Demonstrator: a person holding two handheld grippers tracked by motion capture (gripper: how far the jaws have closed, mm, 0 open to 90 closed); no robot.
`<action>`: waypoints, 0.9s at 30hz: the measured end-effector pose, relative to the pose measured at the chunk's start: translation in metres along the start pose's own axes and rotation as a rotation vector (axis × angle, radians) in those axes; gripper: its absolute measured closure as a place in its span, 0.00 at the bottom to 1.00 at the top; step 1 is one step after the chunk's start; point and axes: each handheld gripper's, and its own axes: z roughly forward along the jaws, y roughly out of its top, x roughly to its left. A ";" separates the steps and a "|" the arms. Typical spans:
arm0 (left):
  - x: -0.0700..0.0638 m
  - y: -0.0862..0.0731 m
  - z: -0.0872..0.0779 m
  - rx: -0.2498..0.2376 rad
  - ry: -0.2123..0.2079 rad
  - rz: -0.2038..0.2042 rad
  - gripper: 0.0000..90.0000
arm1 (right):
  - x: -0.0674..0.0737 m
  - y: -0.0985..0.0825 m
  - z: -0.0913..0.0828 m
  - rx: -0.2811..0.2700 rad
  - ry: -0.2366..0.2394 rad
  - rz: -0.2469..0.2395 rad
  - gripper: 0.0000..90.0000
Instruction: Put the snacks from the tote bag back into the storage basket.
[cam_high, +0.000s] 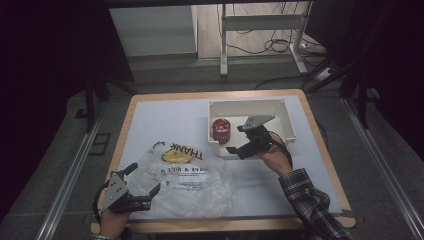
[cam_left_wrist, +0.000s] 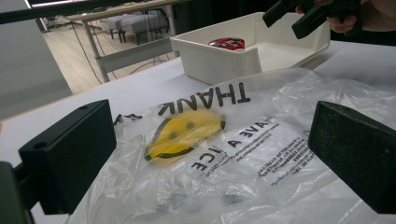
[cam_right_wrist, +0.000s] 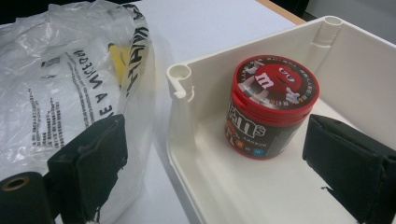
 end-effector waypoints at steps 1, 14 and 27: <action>0.000 0.000 0.000 0.000 0.000 -0.001 0.01 | 0.001 -0.001 -0.001 0.000 0.000 0.000 0.08; -0.001 0.000 0.001 0.004 -0.007 0.000 0.01 | 0.005 -0.017 -0.017 -0.004 -0.026 0.009 0.08; -0.001 0.000 0.001 0.007 -0.008 0.001 0.01 | 0.013 -0.023 -0.036 -0.050 -0.033 0.001 0.08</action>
